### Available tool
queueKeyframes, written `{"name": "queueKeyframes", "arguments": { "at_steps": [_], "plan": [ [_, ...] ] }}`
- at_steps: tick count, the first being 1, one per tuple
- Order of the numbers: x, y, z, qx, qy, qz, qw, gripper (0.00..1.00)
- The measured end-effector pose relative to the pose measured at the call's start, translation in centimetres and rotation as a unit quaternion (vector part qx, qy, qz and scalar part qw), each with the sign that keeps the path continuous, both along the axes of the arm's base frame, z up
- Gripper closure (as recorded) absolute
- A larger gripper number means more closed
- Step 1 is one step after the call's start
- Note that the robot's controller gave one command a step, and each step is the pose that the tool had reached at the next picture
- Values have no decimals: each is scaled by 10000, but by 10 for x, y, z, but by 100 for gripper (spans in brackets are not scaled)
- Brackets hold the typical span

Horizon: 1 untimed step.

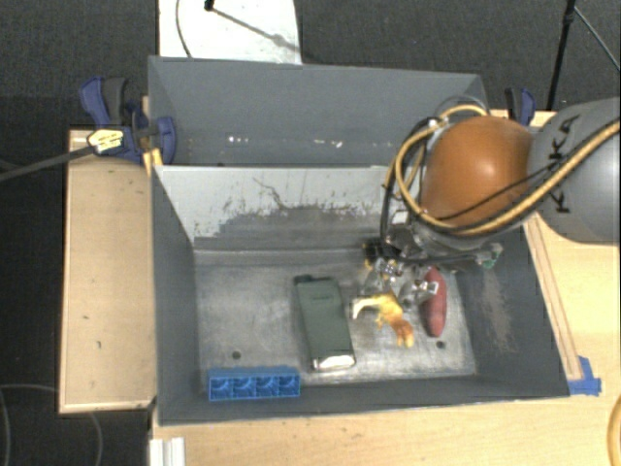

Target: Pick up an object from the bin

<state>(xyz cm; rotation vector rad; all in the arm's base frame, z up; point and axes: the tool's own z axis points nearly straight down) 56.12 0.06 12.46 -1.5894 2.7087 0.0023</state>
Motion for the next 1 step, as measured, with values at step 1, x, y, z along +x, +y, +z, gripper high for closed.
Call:
{"name": "queueKeyframes", "arguments": {
  "at_steps": [1],
  "plan": [
    [1,0,13,-1,-16,-7,10000,100]
  ]
}}
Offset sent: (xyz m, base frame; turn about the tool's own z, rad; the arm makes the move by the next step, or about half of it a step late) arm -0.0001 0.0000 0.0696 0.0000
